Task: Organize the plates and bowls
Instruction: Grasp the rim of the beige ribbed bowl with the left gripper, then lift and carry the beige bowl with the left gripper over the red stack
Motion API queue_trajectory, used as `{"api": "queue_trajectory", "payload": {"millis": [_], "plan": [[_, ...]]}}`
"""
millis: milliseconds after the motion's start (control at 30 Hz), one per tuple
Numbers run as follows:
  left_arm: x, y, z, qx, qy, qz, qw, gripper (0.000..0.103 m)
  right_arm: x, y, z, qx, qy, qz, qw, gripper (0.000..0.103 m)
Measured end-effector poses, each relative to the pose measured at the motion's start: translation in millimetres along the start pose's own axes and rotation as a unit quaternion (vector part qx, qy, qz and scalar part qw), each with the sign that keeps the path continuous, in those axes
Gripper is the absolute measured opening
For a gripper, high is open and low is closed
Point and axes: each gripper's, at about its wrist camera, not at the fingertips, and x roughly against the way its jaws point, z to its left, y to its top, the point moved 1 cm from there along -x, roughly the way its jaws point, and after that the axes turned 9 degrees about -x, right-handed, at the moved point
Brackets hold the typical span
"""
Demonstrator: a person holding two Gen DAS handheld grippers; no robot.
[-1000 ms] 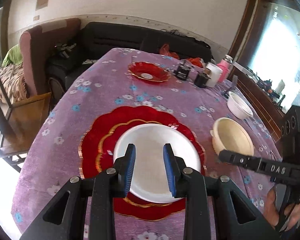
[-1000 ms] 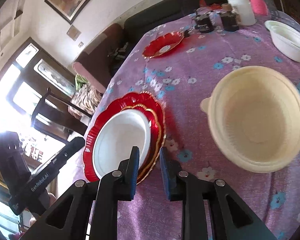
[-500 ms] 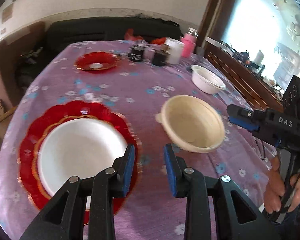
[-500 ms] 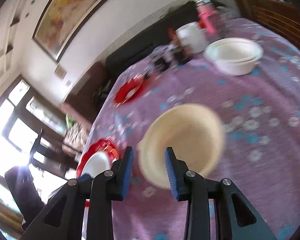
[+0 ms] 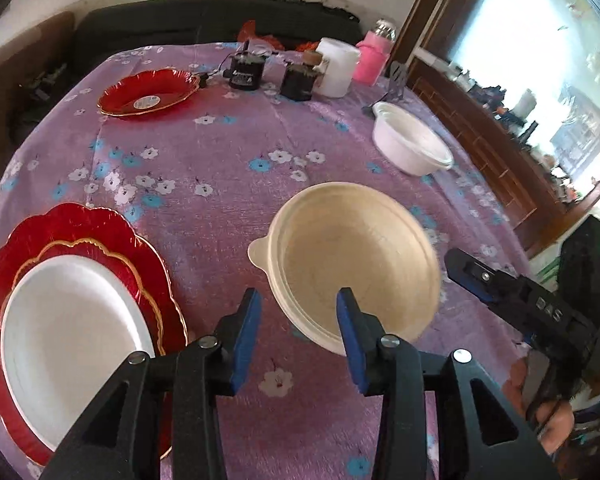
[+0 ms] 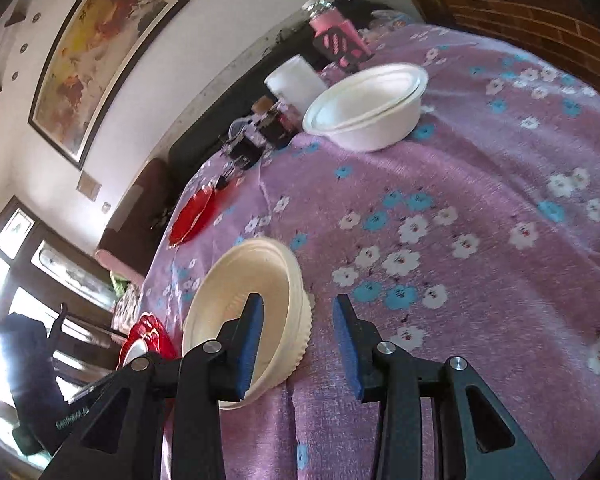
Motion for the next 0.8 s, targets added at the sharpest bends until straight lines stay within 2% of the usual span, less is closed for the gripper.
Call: {"api": "queue_trajectory", "payload": {"millis": [167,233,300,367,400,500,800], "plan": [[-15.5,2.6,-1.1,0.001,0.012,0.015,0.9998,0.043,-8.0,-3.6,2.8,0.018,-0.005,0.001,1.0,0.038],[-23.6,2.5,-3.9,-0.002,0.011,0.021,0.9997,0.043,-13.1,-5.0,1.0,0.02,-0.009,0.007,1.0,0.032],[-30.1,2.6,-7.6,-0.011,0.013,0.024,0.9996,0.043,-19.8,-7.9,1.5,0.029,-0.016,0.016,0.999,0.016],[-35.7,1.3,-13.4,-0.027,0.018,0.024,0.9992,0.035,-22.2,-9.9,2.3,0.039,-0.024,0.016,0.999,0.015],[-37.2,0.8,-16.1,-0.032,0.02,0.023,0.999,0.024,-22.5,-10.6,2.8,0.044,-0.025,0.013,0.999,0.013],[-36.1,-1.0,-22.0,-0.048,0.03,0.007,0.9984,0.024,-20.8,-11.7,3.1,0.054,-0.039,-0.001,0.998,0.012],[-9.4,-14.5,-39.9,-0.092,0.071,-0.049,0.992,0.024,4.4,-18.9,17.0,0.074,-0.041,-0.027,0.996,0.012]]}}
